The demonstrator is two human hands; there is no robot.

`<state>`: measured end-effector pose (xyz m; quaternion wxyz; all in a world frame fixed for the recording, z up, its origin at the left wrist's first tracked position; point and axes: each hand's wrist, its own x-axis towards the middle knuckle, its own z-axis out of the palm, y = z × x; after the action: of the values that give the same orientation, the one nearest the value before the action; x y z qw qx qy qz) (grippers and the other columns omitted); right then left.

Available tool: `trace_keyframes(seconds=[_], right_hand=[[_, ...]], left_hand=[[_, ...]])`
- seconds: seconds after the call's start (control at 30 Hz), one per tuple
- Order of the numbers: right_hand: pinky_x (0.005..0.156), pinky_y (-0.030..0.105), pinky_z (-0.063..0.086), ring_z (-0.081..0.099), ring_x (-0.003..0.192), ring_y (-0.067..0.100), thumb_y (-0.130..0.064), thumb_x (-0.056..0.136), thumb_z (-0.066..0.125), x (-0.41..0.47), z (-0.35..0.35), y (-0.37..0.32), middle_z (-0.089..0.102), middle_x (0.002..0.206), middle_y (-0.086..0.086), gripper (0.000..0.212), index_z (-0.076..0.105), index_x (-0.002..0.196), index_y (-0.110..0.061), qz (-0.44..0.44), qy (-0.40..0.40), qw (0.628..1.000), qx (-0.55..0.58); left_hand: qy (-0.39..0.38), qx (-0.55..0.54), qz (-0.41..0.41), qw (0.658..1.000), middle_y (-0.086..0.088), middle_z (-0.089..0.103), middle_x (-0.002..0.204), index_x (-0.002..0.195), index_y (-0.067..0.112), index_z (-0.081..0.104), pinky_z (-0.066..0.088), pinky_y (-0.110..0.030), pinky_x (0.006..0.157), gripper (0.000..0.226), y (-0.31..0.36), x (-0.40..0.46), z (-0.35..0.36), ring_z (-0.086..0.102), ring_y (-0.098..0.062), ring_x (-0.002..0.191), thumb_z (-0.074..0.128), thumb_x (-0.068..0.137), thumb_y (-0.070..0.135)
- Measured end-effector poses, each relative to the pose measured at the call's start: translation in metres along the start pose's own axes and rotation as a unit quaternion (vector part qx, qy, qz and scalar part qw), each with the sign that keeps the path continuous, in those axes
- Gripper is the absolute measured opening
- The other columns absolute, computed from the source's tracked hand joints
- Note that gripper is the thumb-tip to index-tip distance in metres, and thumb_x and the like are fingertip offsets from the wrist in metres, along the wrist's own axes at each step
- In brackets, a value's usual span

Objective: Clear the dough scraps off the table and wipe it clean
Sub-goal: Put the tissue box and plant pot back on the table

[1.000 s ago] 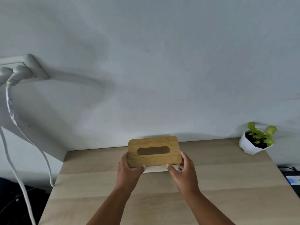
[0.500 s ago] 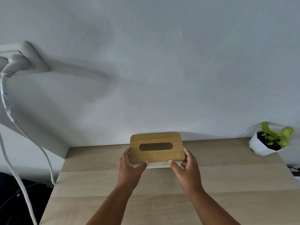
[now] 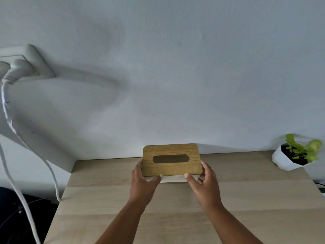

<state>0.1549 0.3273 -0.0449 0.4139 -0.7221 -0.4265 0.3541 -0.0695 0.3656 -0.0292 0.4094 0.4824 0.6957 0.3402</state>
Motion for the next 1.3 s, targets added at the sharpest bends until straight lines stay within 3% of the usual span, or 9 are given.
trace_keyframes(seconds=[0.13, 0.6, 0.8, 0.9, 1.17, 1.3], right_hand=[[0.090, 0.024, 0.050, 0.055, 0.114, 0.006, -0.049, 0.084, 0.079, 0.001, 0.000, 0.000, 0.047, 0.131, -0.016, 0.081, 0.039, 0.153, -0.033, 0.003, -0.002, 1.000, 0.001], [0.091, 0.025, 0.047, 0.053, 0.109, -0.002, -0.044, 0.083, 0.080, 0.003, 0.001, -0.006, 0.046, 0.128, -0.014, 0.080, 0.040, 0.151, -0.033, 0.018, -0.003, 1.000, -0.002], [0.094, 0.028, 0.048, 0.053, 0.118, 0.008, -0.041, 0.086, 0.079, 0.000, -0.006, -0.013, 0.047, 0.135, -0.010, 0.075, 0.042, 0.151, -0.029, 0.012, 0.005, 0.999, -0.034], [0.102, 0.036, 0.052, 0.055, 0.124, 0.012, -0.036, 0.088, 0.079, -0.005, -0.011, -0.019, 0.050, 0.139, -0.007, 0.071, 0.046, 0.150, -0.025, 0.005, 0.013, 1.000, -0.023], [0.103, 0.035, 0.050, 0.055, 0.125, 0.012, -0.032, 0.088, 0.079, -0.026, -0.034, -0.026, 0.053, 0.139, -0.007, 0.070, 0.046, 0.149, -0.025, -0.018, 0.023, 0.999, -0.035], [0.099, 0.030, 0.049, 0.055, 0.123, 0.010, -0.037, 0.089, 0.077, -0.045, -0.047, -0.025, 0.052, 0.138, -0.011, 0.068, 0.045, 0.149, -0.028, -0.027, 0.019, 0.999, -0.043]], left_hand=[[0.000, 0.007, 0.001, 1.000, 0.010, 0.048, 0.135, 0.148, 0.036, 0.038, 0.049, -0.040, 0.105, 0.090, -0.002, 0.001, 0.000, 0.052, -0.010, 0.121, 0.086, 0.071, 0.042], [0.000, 0.023, -0.006, 1.000, 0.010, 0.044, 0.136, 0.152, 0.036, 0.034, 0.043, -0.032, 0.101, 0.091, 0.001, -0.003, 0.000, 0.049, -0.010, 0.120, 0.084, 0.076, 0.042], [0.023, 0.052, 0.011, 0.998, 0.012, 0.046, 0.128, 0.143, 0.035, 0.040, 0.045, -0.031, 0.097, 0.084, 0.006, -0.008, -0.001, 0.050, -0.009, 0.115, 0.085, 0.073, 0.046], [0.041, 0.064, 0.015, 0.997, 0.013, 0.044, 0.122, 0.140, 0.037, 0.041, 0.043, -0.029, 0.091, 0.080, 0.010, -0.014, -0.003, 0.051, -0.010, 0.113, 0.085, 0.073, 0.047], [0.056, 0.075, 0.049, 0.994, 0.005, 0.042, 0.138, 0.150, 0.027, 0.034, 0.043, -0.034, 0.106, 0.091, 0.020, -0.040, -0.011, 0.047, -0.017, 0.129, 0.082, 0.077, 0.052], [0.060, 0.093, 0.066, 0.992, 0.001, 0.040, 0.147, 0.150, 0.027, 0.035, 0.037, -0.030, 0.103, 0.089, 0.026, -0.062, -0.014, 0.042, -0.019, 0.137, 0.080, 0.078, 0.052]])
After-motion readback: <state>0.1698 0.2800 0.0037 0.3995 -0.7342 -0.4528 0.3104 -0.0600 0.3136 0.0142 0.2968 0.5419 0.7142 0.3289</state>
